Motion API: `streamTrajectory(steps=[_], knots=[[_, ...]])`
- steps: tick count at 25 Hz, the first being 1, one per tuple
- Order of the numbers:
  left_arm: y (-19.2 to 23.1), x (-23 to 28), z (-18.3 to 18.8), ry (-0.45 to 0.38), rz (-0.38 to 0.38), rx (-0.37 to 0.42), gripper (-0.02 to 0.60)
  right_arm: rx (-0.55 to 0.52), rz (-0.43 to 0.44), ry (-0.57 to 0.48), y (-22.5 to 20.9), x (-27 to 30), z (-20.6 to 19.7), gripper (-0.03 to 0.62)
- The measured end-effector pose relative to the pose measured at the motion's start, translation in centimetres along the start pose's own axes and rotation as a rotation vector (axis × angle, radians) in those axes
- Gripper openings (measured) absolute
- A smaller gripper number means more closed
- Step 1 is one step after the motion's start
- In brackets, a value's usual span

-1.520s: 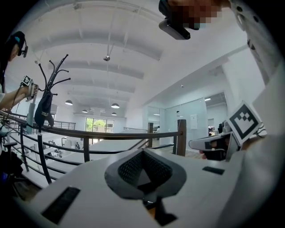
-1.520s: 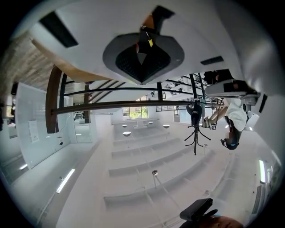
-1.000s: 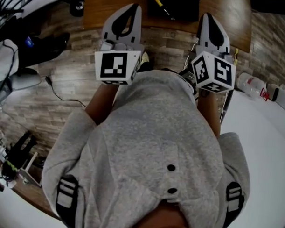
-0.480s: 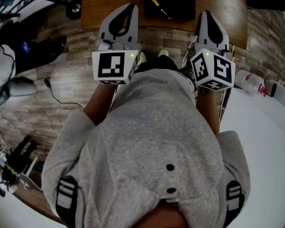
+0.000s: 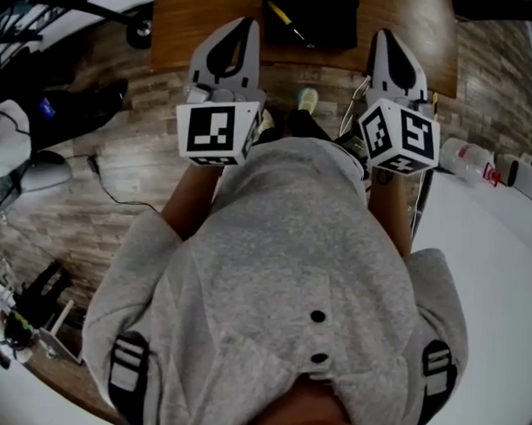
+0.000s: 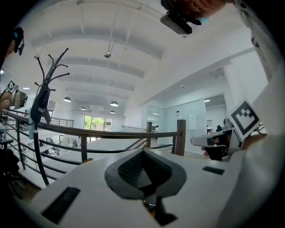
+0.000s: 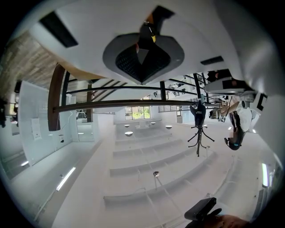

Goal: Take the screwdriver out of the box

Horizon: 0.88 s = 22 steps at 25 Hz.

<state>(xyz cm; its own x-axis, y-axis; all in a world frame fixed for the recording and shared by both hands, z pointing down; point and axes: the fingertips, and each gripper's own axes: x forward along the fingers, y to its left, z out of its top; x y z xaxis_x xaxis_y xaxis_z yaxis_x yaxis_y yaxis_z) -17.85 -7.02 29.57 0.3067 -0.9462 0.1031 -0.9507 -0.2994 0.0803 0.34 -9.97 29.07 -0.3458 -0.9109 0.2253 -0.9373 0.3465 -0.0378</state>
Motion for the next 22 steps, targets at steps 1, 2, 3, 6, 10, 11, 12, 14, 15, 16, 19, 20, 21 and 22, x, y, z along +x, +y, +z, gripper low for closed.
streamTrajectory(steps=[1, 2, 3, 6, 10, 11, 12, 14, 15, 16, 19, 20, 21, 22], knots=[[-0.2, 0.1, 0.2, 0.0, 0.003, 0.001, 0.011, 0.001, 0.004, -0.001, -0.2, 0.1, 0.1, 0.011], [-0.3, 0.3, 0.4, 0.0, 0.007, 0.001, 0.011, 0.001, 0.009, -0.001, -0.4, 0.3, 0.1, 0.011], [-0.4, 0.5, 0.4, 0.002, 0.01, 0.003, 0.011, -0.001, 0.014, 0.0, -0.6, 0.5, 0.1, 0.011], [-0.3, 1.2, 0.0, 0.013, 0.016, 0.025, 0.011, -0.007, 0.025, 0.002, -1.1, 1.2, 0.3, 0.011], [-1.0, 1.8, 0.5, 0.019, 0.032, 0.038, 0.011, -0.013, 0.063, 0.012, -1.6, 1.3, 0.3, 0.011], [-1.3, 2.1, 0.6, 0.02, 0.035, 0.04, 0.011, -0.015, 0.071, 0.015, -2.0, 1.3, 0.2, 0.011], [-1.7, 2.4, 0.7, 0.021, 0.038, 0.043, 0.011, -0.017, 0.076, 0.017, -2.5, 1.4, 0.2, 0.011], [-2.3, 3.0, 0.8, 0.024, 0.045, 0.047, 0.011, -0.018, 0.083, 0.018, -3.4, 1.6, 0.2, 0.011], [-2.6, 3.2, 0.8, 0.027, 0.048, 0.047, 0.011, -0.017, 0.084, 0.018, -3.9, 1.7, 0.3, 0.011], [-2.8, 3.5, 0.7, 0.031, 0.052, 0.047, 0.011, -0.016, 0.086, 0.018, -4.3, 1.8, 0.3, 0.011], [-3.5, 4.4, 0.4, 0.039, 0.063, 0.05, 0.011, -0.004, 0.096, 0.02, -5.5, 2.1, 0.1, 0.011], [-3.7, 4.7, 0.4, 0.04, 0.067, 0.053, 0.011, 0.0, 0.1, 0.022, -5.9, 2.2, -0.1, 0.011], [-3.9, 5.0, 0.3, 0.04, 0.07, 0.058, 0.011, 0.001, 0.103, 0.022, -6.3, 2.5, -0.2, 0.011], [-4.0, 5.4, 0.4, 0.039, 0.074, 0.064, 0.011, 0.0, 0.106, 0.022, -6.6, 2.8, -0.3, 0.011]])
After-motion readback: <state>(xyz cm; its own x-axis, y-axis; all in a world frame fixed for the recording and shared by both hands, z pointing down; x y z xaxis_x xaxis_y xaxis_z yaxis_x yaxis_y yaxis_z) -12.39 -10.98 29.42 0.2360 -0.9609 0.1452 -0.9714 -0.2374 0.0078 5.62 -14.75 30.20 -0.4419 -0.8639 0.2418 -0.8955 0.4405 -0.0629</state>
